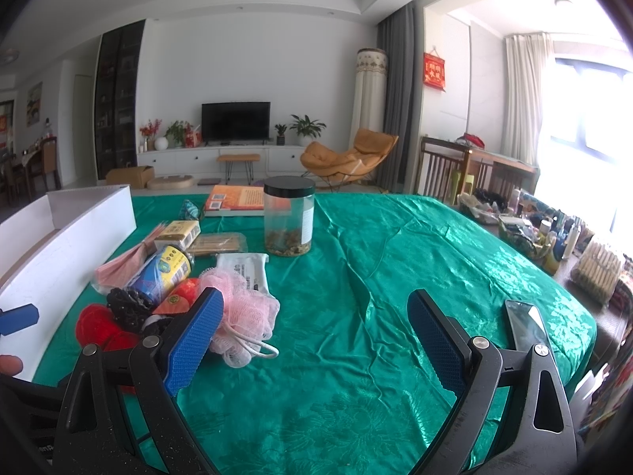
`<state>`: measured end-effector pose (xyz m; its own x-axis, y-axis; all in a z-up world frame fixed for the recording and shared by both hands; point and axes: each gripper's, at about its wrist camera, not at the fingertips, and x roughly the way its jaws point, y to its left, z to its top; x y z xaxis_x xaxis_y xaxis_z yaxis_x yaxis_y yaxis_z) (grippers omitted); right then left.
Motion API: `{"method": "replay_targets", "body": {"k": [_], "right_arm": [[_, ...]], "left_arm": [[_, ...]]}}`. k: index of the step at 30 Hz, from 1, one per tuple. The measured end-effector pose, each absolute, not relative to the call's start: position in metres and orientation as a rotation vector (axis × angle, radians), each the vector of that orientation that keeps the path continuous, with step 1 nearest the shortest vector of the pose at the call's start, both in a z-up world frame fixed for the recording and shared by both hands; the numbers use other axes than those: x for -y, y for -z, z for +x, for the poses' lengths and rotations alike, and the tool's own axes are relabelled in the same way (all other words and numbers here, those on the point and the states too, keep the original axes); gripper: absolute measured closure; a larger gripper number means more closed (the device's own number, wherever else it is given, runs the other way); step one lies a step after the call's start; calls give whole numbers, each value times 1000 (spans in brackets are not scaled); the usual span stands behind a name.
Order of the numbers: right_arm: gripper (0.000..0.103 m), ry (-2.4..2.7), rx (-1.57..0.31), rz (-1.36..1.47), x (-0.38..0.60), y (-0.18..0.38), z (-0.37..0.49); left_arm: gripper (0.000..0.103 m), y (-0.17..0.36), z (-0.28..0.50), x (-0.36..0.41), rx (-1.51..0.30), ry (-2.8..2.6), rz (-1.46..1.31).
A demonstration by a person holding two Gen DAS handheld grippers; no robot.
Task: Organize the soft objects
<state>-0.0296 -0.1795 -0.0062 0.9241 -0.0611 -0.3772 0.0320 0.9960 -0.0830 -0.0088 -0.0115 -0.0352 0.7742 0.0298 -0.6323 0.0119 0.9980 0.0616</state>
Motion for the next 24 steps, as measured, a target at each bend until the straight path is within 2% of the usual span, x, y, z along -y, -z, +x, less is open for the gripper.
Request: {"method": "replay_targets", "body": {"k": [24], "right_arm": [[7, 45, -400, -70, 173, 14, -26]], "left_arm": [[0, 37, -4, 11, -707, -6, 70]]}}
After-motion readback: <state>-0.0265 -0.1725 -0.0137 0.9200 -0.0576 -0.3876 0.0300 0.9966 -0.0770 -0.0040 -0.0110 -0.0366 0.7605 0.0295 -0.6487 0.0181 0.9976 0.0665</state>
